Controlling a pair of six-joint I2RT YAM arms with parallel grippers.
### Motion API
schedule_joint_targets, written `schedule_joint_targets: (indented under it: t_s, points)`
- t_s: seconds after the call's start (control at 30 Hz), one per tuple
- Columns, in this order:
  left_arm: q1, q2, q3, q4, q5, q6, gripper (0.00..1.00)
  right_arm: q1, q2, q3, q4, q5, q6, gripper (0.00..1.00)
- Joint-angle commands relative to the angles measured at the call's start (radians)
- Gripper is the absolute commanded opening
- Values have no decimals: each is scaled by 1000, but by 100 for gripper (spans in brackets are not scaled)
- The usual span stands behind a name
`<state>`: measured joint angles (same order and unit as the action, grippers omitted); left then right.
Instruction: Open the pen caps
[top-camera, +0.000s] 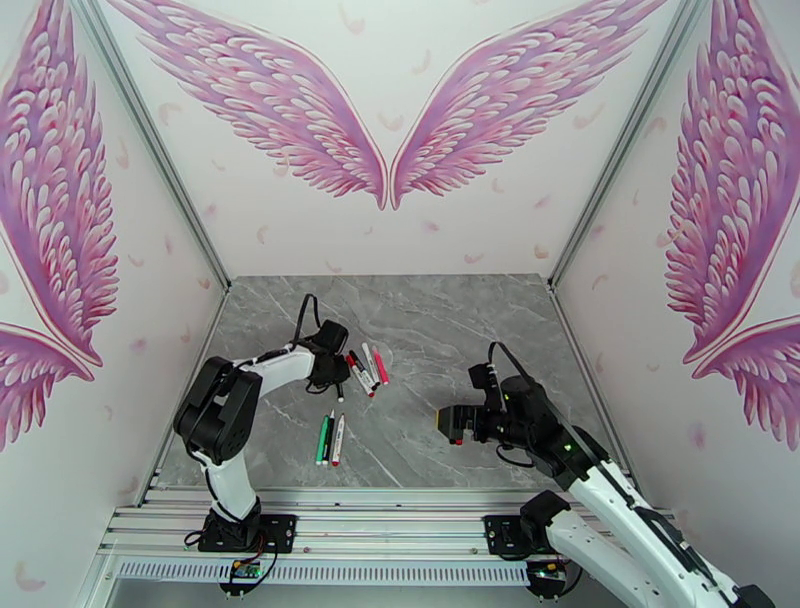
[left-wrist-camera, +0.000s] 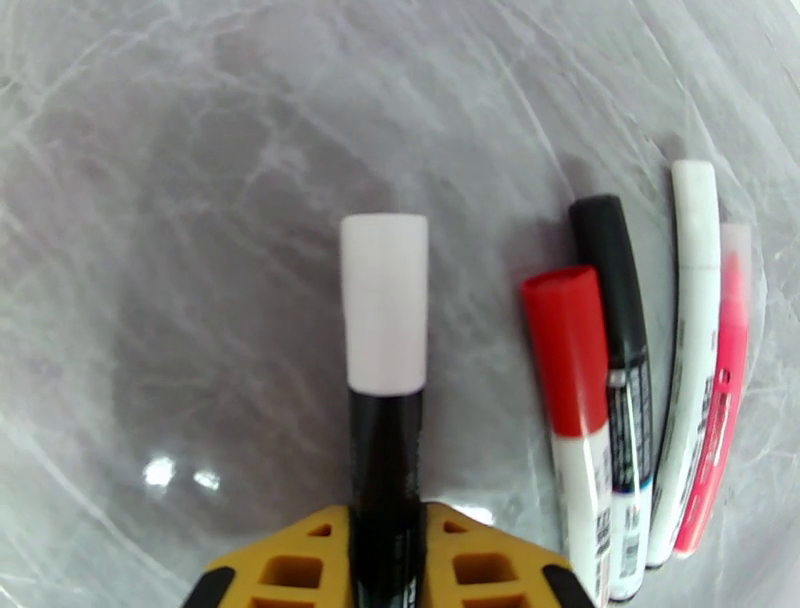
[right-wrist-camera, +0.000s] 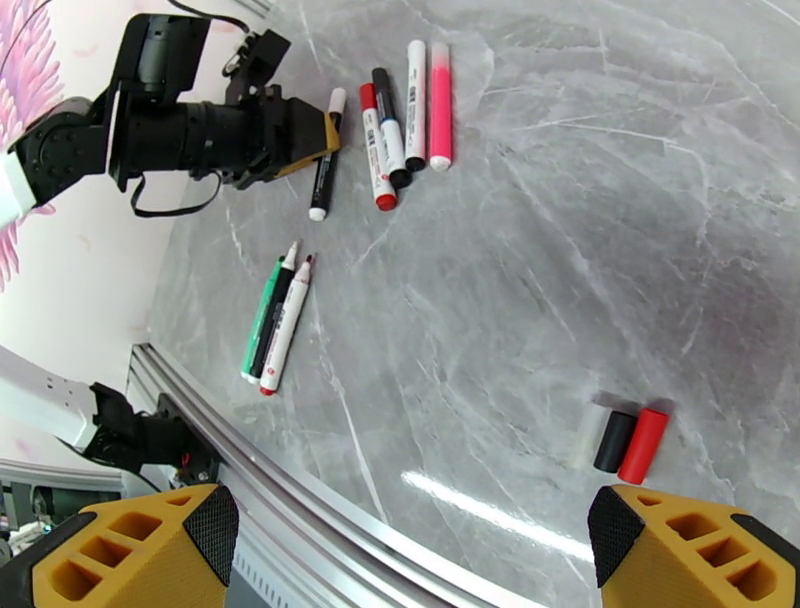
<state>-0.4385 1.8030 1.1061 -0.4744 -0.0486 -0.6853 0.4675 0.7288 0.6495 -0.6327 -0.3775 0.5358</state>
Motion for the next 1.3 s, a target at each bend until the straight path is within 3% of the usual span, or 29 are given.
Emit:
schedule_joint_targets:
  t_s: [0.0,0.23,0.57,0.9,1.27]
  points:
    - [-21,-137,-40,18,16,66,20,0,26,61,-13,-32,42,99]
    - [-67,-321,-149,121,178,197,19,3,67,112,64,-70,182,100]
    - [-255,-468,-223,280,349,305,19,5,187,144,267,-74,266,83]
    - [-420,-460,-201,351,354,310,18,6,299,203,274,-60,239,69]
    - [-512,-458,-184,356,283,322,17,6,339,200,300,-128,263,56]
